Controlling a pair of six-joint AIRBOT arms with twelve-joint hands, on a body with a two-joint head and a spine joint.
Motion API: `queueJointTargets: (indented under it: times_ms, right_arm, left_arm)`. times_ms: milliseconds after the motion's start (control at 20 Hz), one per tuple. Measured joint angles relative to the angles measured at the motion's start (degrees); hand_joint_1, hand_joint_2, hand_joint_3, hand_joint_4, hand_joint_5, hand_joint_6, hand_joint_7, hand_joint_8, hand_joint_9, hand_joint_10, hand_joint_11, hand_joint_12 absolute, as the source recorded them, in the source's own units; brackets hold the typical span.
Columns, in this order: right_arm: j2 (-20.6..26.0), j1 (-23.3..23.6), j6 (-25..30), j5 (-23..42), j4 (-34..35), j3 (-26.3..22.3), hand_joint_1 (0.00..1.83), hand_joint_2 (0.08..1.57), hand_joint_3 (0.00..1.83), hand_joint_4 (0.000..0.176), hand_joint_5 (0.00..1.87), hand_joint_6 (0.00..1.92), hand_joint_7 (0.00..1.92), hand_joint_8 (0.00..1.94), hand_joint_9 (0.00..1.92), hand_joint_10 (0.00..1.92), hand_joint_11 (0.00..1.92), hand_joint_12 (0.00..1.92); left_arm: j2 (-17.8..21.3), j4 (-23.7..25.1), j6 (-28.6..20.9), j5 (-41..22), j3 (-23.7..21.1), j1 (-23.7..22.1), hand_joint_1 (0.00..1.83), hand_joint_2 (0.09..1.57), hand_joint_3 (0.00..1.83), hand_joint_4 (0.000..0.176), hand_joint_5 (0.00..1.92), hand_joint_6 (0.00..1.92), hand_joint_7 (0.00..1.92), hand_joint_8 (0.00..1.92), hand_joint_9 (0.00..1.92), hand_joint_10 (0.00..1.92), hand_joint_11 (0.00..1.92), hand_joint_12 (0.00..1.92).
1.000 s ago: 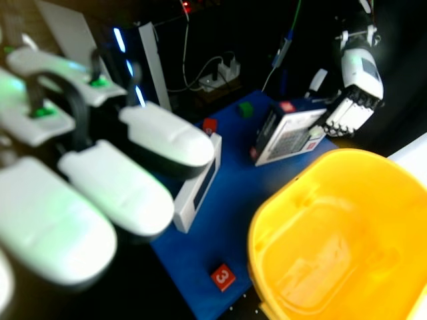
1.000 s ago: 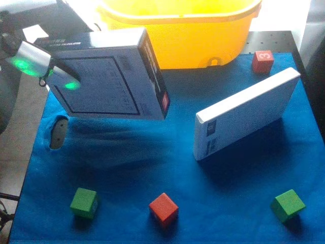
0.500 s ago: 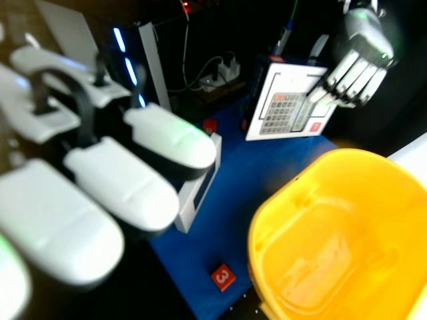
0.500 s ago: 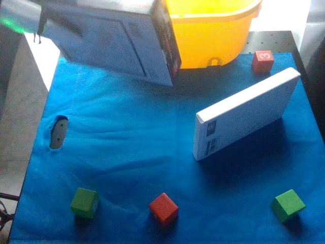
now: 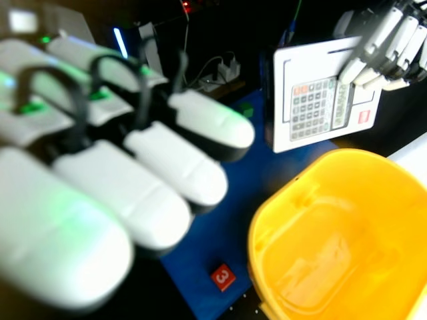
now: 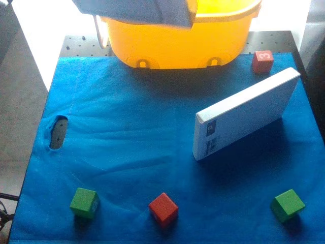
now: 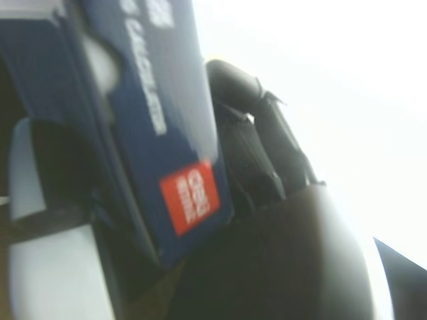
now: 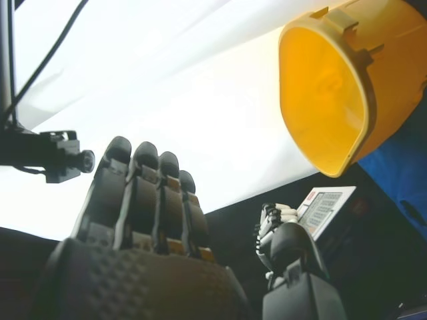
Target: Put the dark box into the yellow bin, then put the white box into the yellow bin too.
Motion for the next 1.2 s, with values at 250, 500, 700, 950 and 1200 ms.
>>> queueJointTargets:
  times_ms: [250, 500, 700, 950, 1200]
  right_arm:
    - [-2.84, -2.47, 0.00, -0.39, -0.04, 0.87, 0.12, 1.09, 0.00, 0.000, 0.13, 0.00, 0.28, 0.00, 0.26, 0.00, 0.20, 0.05]
    - [-3.74, -3.56, 0.00, 0.33, 0.46, 0.98, 0.11, 1.09, 0.00, 0.000, 0.16, 0.01, 0.29, 0.00, 0.28, 0.01, 0.20, 0.05]
    - [-4.55, -4.11, 0.00, 1.20, 0.59, 1.20, 0.10, 1.08, 0.00, 0.000, 0.16, 0.00, 0.29, 0.01, 0.27, 0.00, 0.18, 0.04]
    - [-6.69, -6.27, 0.00, 4.68, 0.66, 2.14, 0.09, 1.11, 0.01, 0.000, 0.14, 0.00, 0.28, 0.00, 0.26, 0.00, 0.18, 0.04]
    - [-7.30, -6.27, 0.00, 7.54, 0.81, 2.10, 0.00, 1.10, 0.00, 0.000, 0.11, 0.00, 0.26, 0.00, 0.26, 0.00, 0.21, 0.05]
  left_arm:
    - [-0.55, -3.48, 1.95, 0.48, 2.01, 0.00, 1.29, 1.04, 0.00, 0.000, 1.31, 0.13, 1.11, 1.03, 1.08, 1.15, 0.84, 1.53]
    - [-2.89, -7.21, 4.48, 0.31, 4.79, -1.20, 1.22, 0.99, 0.00, 0.000, 1.34, 0.30, 1.11, 1.07, 1.06, 1.48, 0.88, 1.76]
    - [-7.91, -9.64, 6.84, -2.27, 9.75, -2.58, 1.22, 0.96, 0.00, 0.000, 1.41, 0.19, 1.29, 1.43, 1.26, 1.81, 1.15, 1.90]
    - [-13.57, -11.17, 7.13, -3.74, 15.61, -2.54, 1.29, 0.99, 0.00, 0.000, 1.40, 0.03, 1.31, 0.68, 1.21, 1.23, 1.01, 1.58]
    - [-18.99, -14.60, 3.04, -6.93, 21.18, 0.90, 1.24, 0.87, 0.00, 0.000, 0.88, 0.01, 0.76, 0.14, 0.73, 0.37, 0.59, 0.81]
